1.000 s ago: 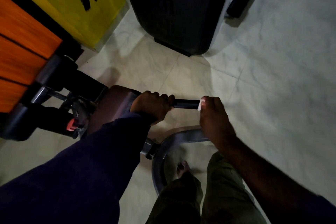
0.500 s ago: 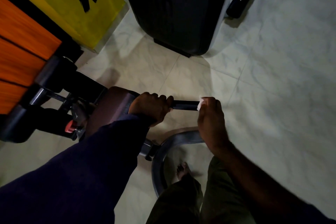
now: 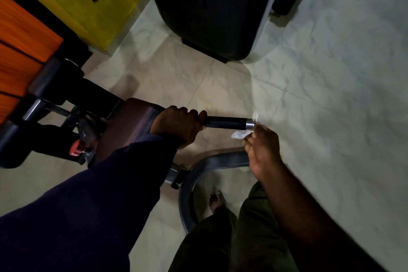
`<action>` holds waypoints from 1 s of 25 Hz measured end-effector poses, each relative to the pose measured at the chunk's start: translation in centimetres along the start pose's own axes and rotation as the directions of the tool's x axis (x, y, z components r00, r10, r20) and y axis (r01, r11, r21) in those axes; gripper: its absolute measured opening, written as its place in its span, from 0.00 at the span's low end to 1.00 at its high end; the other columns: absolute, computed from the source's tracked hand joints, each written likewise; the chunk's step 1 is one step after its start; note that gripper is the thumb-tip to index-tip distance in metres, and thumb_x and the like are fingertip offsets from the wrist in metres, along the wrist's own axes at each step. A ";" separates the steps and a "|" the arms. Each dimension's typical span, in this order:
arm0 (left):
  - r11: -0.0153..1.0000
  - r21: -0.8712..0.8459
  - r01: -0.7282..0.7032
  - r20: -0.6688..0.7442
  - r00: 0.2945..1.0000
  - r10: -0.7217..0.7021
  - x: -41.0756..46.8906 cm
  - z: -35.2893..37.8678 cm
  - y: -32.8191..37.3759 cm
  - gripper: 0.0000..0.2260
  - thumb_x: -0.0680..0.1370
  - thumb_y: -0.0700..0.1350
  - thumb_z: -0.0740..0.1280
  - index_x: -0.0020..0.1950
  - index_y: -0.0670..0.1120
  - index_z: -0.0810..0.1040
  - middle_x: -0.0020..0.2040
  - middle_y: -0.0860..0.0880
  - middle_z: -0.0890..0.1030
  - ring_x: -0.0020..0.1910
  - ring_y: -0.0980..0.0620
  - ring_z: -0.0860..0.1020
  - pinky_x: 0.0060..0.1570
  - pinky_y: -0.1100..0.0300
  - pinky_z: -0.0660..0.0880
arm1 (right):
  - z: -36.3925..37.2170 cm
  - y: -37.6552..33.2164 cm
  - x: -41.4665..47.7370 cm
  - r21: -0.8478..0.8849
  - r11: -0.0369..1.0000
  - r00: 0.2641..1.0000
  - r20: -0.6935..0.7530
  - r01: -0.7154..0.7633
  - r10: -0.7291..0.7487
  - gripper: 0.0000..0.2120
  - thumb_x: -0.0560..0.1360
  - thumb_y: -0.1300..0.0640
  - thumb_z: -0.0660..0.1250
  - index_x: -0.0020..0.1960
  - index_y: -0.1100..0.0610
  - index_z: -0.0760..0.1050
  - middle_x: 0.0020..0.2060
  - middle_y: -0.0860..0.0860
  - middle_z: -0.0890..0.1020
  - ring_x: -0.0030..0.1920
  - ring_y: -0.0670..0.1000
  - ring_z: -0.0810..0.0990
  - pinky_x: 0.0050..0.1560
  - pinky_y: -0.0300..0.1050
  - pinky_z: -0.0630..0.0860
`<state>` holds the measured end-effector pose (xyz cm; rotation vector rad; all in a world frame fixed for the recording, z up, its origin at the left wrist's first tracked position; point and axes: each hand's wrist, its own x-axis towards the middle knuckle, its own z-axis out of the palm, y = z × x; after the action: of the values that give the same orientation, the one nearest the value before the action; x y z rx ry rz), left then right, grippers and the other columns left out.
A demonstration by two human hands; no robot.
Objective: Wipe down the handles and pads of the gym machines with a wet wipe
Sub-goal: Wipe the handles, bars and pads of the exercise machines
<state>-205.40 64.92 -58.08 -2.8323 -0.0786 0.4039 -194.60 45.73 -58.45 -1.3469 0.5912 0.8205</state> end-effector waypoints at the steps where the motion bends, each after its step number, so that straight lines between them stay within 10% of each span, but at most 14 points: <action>1: 1.000 -0.006 -0.002 0.004 1.000 0.002 0.0 0.0 -0.1 0.20 0.85 0.57 0.51 0.71 0.48 0.69 0.52 0.48 0.82 0.45 0.43 0.82 0.39 0.52 0.69 | 0.2 0.5 0.1 0.083 0.997 1.000 -0.024 -0.006 0.009 0.11 0.85 0.61 0.60 0.58 0.66 0.78 0.48 0.62 0.84 0.49 0.61 0.85 0.50 0.48 0.82; 5: 1.000 -0.012 0.015 0.024 1.000 -0.015 0.2 -0.1 0.0 0.18 0.86 0.57 0.52 0.70 0.49 0.67 0.53 0.49 0.80 0.47 0.44 0.82 0.38 0.52 0.65 | 0.4 -2.4 0.3 0.278 0.943 0.983 0.048 -0.183 0.177 0.06 0.82 0.71 0.61 0.53 0.68 0.76 0.50 0.65 0.82 0.53 0.63 0.83 0.66 0.61 0.77; 12: 1.000 -0.001 0.018 0.074 0.997 -0.018 0.2 -0.7 0.2 0.19 0.87 0.55 0.48 0.74 0.50 0.64 0.56 0.49 0.79 0.49 0.45 0.81 0.40 0.51 0.64 | -0.3 -4.3 -0.3 -0.182 0.982 0.998 0.048 0.044 -0.036 0.06 0.83 0.64 0.64 0.53 0.65 0.80 0.52 0.63 0.84 0.42 0.50 0.83 0.57 0.57 0.81; 15: 0.999 0.031 0.015 0.069 0.997 -0.017 0.0 -0.6 0.1 0.19 0.87 0.55 0.48 0.73 0.50 0.65 0.55 0.49 0.79 0.49 0.45 0.81 0.40 0.51 0.63 | -2.0 -2.1 -1.2 -0.798 0.360 0.828 0.282 0.483 -0.484 0.14 0.85 0.59 0.62 0.66 0.53 0.81 0.61 0.52 0.85 0.55 0.44 0.84 0.60 0.43 0.76; 19: 0.997 -0.039 0.064 0.176 0.983 -0.057 0.1 -1.8 -0.1 0.19 0.85 0.62 0.54 0.67 0.50 0.71 0.57 0.49 0.81 0.54 0.44 0.81 0.49 0.52 0.69 | -3.2 -1.5 1.7 -0.597 -0.354 0.485 0.797 0.720 -0.360 0.28 0.73 0.71 0.71 0.73 0.59 0.75 0.74 0.60 0.73 0.76 0.58 0.70 0.68 0.55 0.77; 22: 0.988 -0.045 0.148 0.270 0.954 -0.130 0.7 -2.6 -0.2 0.20 0.81 0.63 0.61 0.64 0.50 0.74 0.57 0.50 0.82 0.56 0.45 0.81 0.54 0.51 0.70 | -2.4 -2.7 3.9 -0.320 -0.588 0.228 0.947 0.743 -0.226 0.26 0.74 0.68 0.64 0.72 0.65 0.74 0.70 0.64 0.77 0.72 0.62 0.76 0.67 0.56 0.77; 25: 0.979 -0.041 0.201 0.214 0.958 -0.188 0.3 -1.9 0.0 0.12 0.81 0.57 0.60 0.59 0.52 0.74 0.50 0.50 0.82 0.50 0.45 0.82 0.49 0.53 0.68 | 0.9 -2.5 4.4 -0.129 -0.616 0.132 0.990 0.777 -0.042 0.24 0.76 0.63 0.54 0.68 0.64 0.78 0.65 0.62 0.81 0.66 0.59 0.81 0.57 0.52 0.83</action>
<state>-204.59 64.46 -56.44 -2.7975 -0.4164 0.6636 -190.07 47.29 -60.25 -2.0695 -2.0315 0.1889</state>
